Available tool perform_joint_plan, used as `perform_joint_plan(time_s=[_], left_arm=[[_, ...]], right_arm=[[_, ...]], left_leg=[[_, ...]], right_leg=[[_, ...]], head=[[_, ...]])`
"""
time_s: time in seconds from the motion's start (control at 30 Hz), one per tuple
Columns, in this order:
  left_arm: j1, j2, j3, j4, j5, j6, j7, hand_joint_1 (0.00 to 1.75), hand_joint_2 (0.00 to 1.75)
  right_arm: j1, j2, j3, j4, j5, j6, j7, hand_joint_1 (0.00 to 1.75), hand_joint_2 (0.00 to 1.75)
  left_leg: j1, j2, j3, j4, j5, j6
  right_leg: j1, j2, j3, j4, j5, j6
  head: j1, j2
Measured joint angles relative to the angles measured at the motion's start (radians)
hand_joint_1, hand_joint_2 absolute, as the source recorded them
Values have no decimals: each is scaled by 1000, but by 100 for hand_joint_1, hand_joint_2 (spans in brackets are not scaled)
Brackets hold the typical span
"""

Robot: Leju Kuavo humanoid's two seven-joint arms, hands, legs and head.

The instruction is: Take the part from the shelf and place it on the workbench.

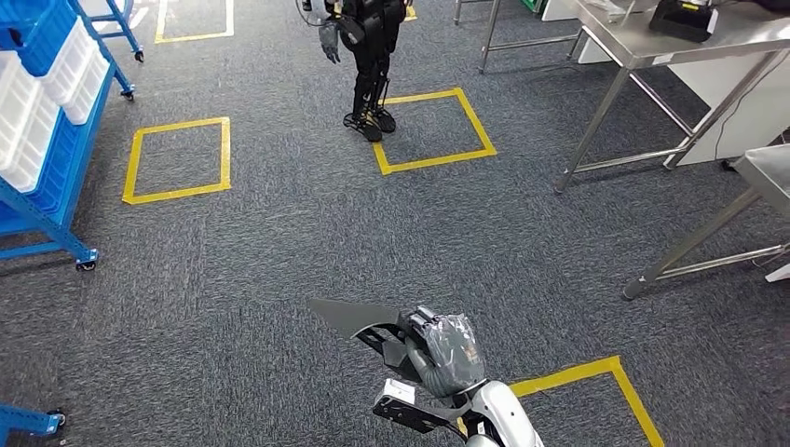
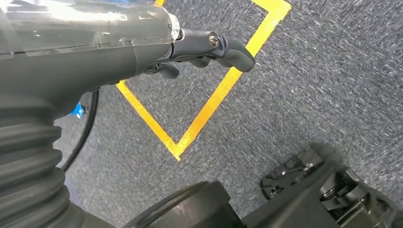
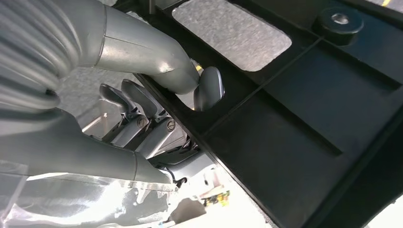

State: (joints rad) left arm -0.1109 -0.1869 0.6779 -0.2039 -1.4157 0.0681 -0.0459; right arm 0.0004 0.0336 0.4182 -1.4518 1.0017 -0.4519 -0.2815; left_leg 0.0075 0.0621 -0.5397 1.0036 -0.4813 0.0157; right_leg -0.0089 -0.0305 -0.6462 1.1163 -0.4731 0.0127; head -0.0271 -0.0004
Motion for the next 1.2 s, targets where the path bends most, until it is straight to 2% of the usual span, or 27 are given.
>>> perform_joint_plan(time_s=[0.03,0.1,0.13,0.17,0.2,0.27,0.33,0.37,0.4,0.43,0.47,0.5,0.53,0.6,0.67,0.73,0.8,0.83,0.87,0.9,0.93,0.97,1.03,1.07,1.1,1.17,1.2], left_arm=[[1,0,0,0,2,1,1,0,175],[1,0,2,0,4,4,2,0,175],[1,0,2,0,6,4,2,0,175],[1,0,2,0,6,4,3,0,175],[1,0,3,0,7,4,3,0,175],[2,0,4,0,10,5,2,0,175],[1,1,5,0,12,5,1,0,175],[0,1,6,0,13,5,0,0,175],[-2,2,6,0,12,4,0,0,175],[-2,2,6,0,12,4,1,0,175],[-2,2,6,0,11,4,1,0,175],[0,2,6,0,10,4,2,0,175],[1,2,6,0,9,4,3,0,175],[2,3,7,0,8,4,4,0,175],[0,1,7,0,6,4,4,0,175],[0,-2,7,0,5,4,4,0,175],[2,-3,8,0,5,5,4,0,175],[4,-3,8,0,5,5,4,0,175],[5,-3,8,0,5,5,4,0,175],[5,-3,8,0,5,5,4,0,175],[6,-3,8,0,5,4,5,0,175],[6,-3,8,0,6,4,5,0,175],[8,-3,9,0,6,5,6,0,175],[9,-3,10,0,6,6,6,0,175],[10,-3,10,0,6,7,6,0,175],[11,-3,11,0,7,9,5,0,175],[10,-3,11,0,7,10,5,0,175]], right_arm=[[-1,0,0,0,0,-1,0,175,175],[-2,0,0,0,-1,-2,0,175,175],[-2,0,0,1,-1,-3,0,175,175],[-1,0,0,1,-1,-3,0,175,175],[-2,1,0,1,-1,-4,0,175,175],[-4,3,0,1,-1,-4,-1,175,175],[-5,4,0,2,-1,-4,-1,175,175],[-5,4,0,3,-1,-4,-1,175,175],[-5,4,0,4,-1,-4,-1,175,175],[-5,4,0,5,-1,-4,-1,175,175],[-4,5,0,6,-1,-4,-1,175,175],[-4,5,0,6,-1,-4,-1,175,175],[-5,4,0,6,-1,-4,-1,175,175],[-4,4,0,5,-1,-5,0,175,175],[-1,4,-1,5,-2,-5,0,175,175],[1,4,-1,5,-4,-5,-1,175,175],[-1,3,0,5,-6,-5,-1,175,175],[-1,3,0,6,-8,-5,-1,175,175],[-1,3,0,6,-9,-5,-1,175,175],[0,3,0,7,-10,-4,-1,175,175],[0,3,0,8,-10,-4,-1,175,175],[0,3,0,9,-10,-4,-1,175,175],[-3,4,0,9,-11,-3,-1,175,175],[-5,4,0,9,-11,-3,-2,175,175],[-7,5,0,8,-11,-2,-2,175,175],[-9,5,0,8,-11,-1,-3,175,175],[-9,5,0,8,-11,-1,-3,175,175]], left_leg=[[-2,7,2,1,-3,-4],[-6,20,5,1,-8,-14],[-6,28,8,0,-10,-20],[-4,27,10,3,-14,-26],[-2,14,7,15,-25,-31],[3,-27,-27,98,-76,-38],[3,-49,-91,234,-137,-41],[4,-51,-114,280,-148,-43],[4,-52,-121,292,-139,-43],[5,-54,-109,262,-110,-43],[6,-60,-83,200,-70,-43],[9,-77,-53,132,-37,-41],[11,-95,-28,74,-16,-39],[11,-118,-9,23,-9,-31],[9,-106,-8,16,-6,-19],[10,-86,-5,7,0,-4],[9,-64,-4,1,3,5],[7,-53,-4,2,2,7],[6,-41,-4,2,1,8],[5,-30,-4,2,-1,8],[5,-20,-2,2,-3,7],[4,-10,0,3,-5,6],[1,6,6,5,-12,-2],[-1,14,7,6,-15,-6],[-4,21,9,6,-18,-11],[-5,38,15,4,-22,-21],[-4,33,17,8,-28,-27]], right_leg=[[4,-14,27,-54,16,-5],[13,-21,44,-91,15,-14],[13,-10,43,-93,17,-19],[12,0,45,-97,19,-24],[10,9,47,-101,21,-30],[4,25,52,-108,25,-42],[5,42,52,-108,25,-46],[5,53,52,-107,25,-47],[5,65,53,-106,24,-46],[4,78,54,-104,24,-45],[3,91,55,-101,22,-43],[2,104,55,-97,20,-39],[2,115,52,-92,19,-34],[2,133,42,-86,20,-21],[0,143,36,-87,23,-8],[0,107,22,-59,3,1],[1,54,-26,43,-53,7],[-1,43,-58,109,-82,10],[-3,39,-83,161,-99,12],[-4,37,-94,184,-99,13],[-5,34,-85,168,-80,13],[-5,27,-58,116,-47,12],[2,-7,12,-20,5,5],[6,-20,34,-65,15,0],[11,-27,43,-85,14,-5],[13,-10,45,-91,12,-16],[11,0,48,-95,14,-21]], head=[[0,0],[0,0],[0,0],[0,0],[0,0],[0,0],[0,0],[0,0],[0,0],[0,0],[0,0],[0,0],[0,0],[0,0],[0,0],[0,0],[0,0],[0,0],[0,0],[0,0],[0,0],[0,0],[0,0],[0,0],[0,0],[0,0],[0,0]])
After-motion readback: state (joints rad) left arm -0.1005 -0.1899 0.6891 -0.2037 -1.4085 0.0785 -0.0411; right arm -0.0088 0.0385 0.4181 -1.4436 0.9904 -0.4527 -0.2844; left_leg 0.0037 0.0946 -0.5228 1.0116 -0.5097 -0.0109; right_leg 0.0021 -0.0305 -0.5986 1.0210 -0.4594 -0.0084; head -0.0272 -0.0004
